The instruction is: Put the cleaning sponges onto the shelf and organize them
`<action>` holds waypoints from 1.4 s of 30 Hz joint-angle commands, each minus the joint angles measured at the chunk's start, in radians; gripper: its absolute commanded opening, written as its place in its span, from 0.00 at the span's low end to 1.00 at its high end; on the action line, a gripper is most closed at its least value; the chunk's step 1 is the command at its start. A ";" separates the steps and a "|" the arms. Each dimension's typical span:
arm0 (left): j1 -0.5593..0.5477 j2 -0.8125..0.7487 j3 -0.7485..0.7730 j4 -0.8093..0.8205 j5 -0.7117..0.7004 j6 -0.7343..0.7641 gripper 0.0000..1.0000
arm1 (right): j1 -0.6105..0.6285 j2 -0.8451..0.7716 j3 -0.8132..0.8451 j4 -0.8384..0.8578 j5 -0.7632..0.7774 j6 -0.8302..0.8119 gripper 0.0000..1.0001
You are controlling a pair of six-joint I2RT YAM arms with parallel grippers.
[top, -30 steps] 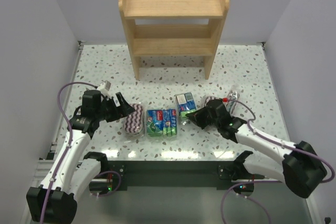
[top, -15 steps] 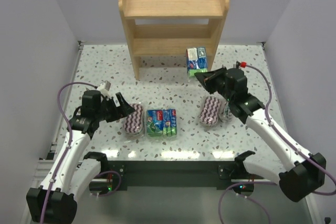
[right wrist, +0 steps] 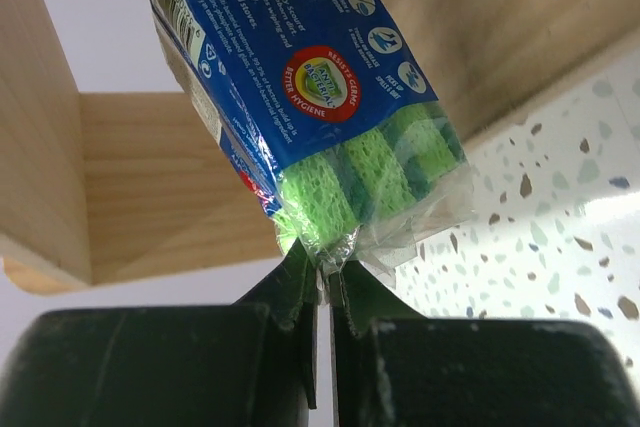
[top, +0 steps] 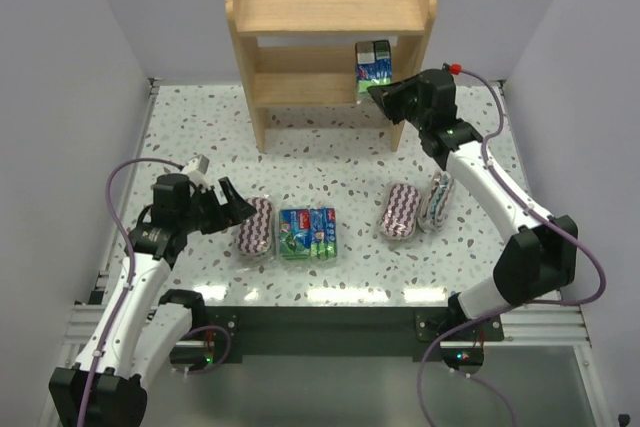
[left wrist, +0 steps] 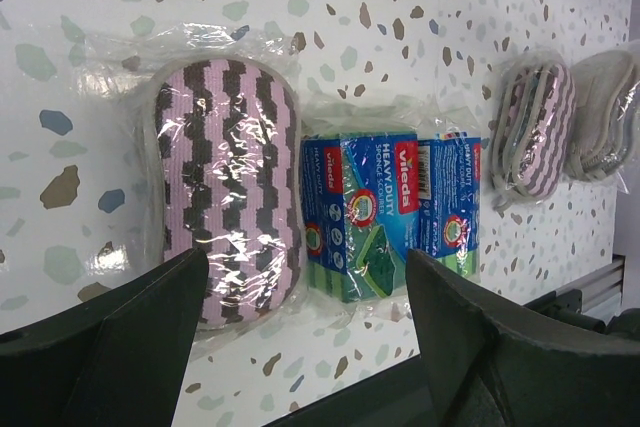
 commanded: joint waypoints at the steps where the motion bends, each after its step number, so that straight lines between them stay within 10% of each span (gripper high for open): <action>1: -0.005 -0.022 0.044 -0.029 0.007 0.014 0.85 | -0.019 0.052 0.120 0.017 -0.007 -0.004 0.00; 7: -0.005 -0.034 0.042 -0.041 0.004 0.015 0.85 | -0.043 0.110 0.149 -0.011 -0.007 0.002 0.03; 17: -0.005 -0.034 0.042 -0.038 0.010 0.007 0.85 | -0.057 0.066 0.121 0.053 -0.071 -0.041 0.59; 32: -0.010 -0.022 0.003 0.052 0.122 -0.054 0.85 | -0.026 -0.522 -0.463 -0.175 -0.255 -0.225 0.72; 42: -0.522 -0.206 -0.197 0.217 -0.300 -0.748 0.81 | -0.016 -0.720 -0.684 -0.299 -0.250 -0.248 0.73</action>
